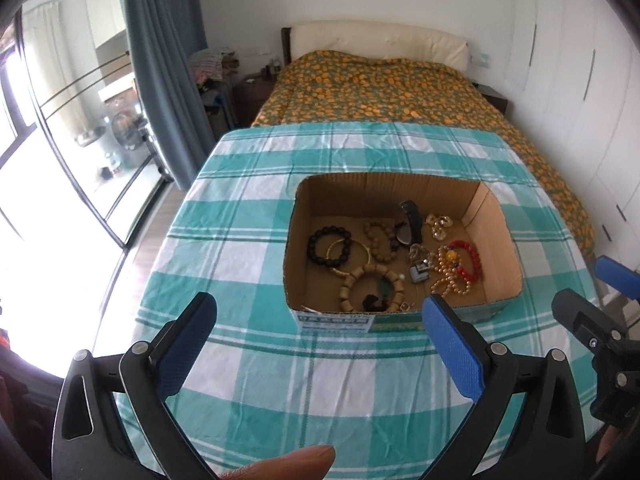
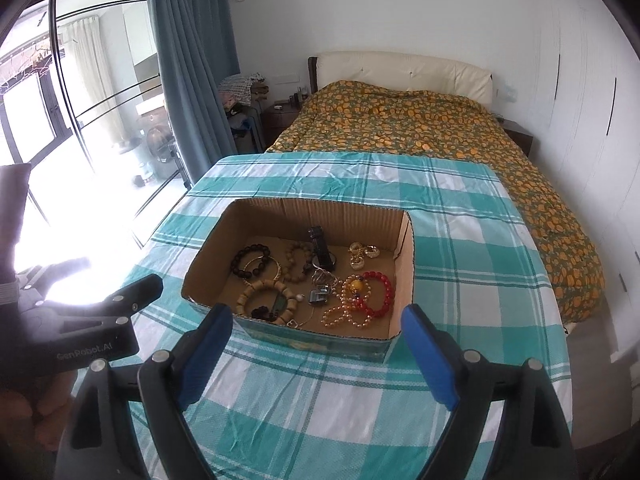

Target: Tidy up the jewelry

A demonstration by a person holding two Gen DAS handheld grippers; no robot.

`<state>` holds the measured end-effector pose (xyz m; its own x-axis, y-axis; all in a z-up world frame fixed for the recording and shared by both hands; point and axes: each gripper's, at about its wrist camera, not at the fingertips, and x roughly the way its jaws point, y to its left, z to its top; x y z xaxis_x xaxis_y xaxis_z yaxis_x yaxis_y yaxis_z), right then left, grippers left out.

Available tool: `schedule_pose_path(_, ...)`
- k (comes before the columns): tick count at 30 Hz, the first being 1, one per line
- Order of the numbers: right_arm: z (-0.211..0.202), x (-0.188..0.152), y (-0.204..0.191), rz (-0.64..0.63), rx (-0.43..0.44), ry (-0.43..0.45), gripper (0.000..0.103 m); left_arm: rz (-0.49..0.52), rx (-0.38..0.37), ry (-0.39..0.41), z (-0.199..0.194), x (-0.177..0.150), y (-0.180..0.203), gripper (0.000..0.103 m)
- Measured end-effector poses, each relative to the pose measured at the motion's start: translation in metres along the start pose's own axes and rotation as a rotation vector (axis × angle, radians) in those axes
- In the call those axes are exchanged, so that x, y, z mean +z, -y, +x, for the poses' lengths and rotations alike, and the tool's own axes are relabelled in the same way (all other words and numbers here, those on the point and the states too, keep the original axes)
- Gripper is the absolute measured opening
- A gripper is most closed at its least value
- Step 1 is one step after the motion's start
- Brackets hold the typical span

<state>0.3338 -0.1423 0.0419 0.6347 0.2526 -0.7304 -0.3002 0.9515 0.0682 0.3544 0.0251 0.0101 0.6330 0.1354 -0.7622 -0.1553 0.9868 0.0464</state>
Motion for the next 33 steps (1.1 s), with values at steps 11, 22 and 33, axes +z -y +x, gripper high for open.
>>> schedule_pose_path(11, -0.011, 0.001, -0.012, -0.041, 0.009, 0.008, 0.088, -0.004, 0.024, 0.028, -0.013, 0.002, -0.006, 0.102)
schedule_pose_path(22, -0.012, -0.002, -0.01, -0.036, -0.001, 0.006, 0.088, -0.007, 0.02, 0.02, -0.013, 0.0, -0.006, 0.102)
schedule_pose_path(33, -0.017, 0.0, -0.012, -0.033, 0.003, 0.016, 0.088, -0.02, 0.019, 0.019, -0.015, 0.0, -0.01, 0.102)
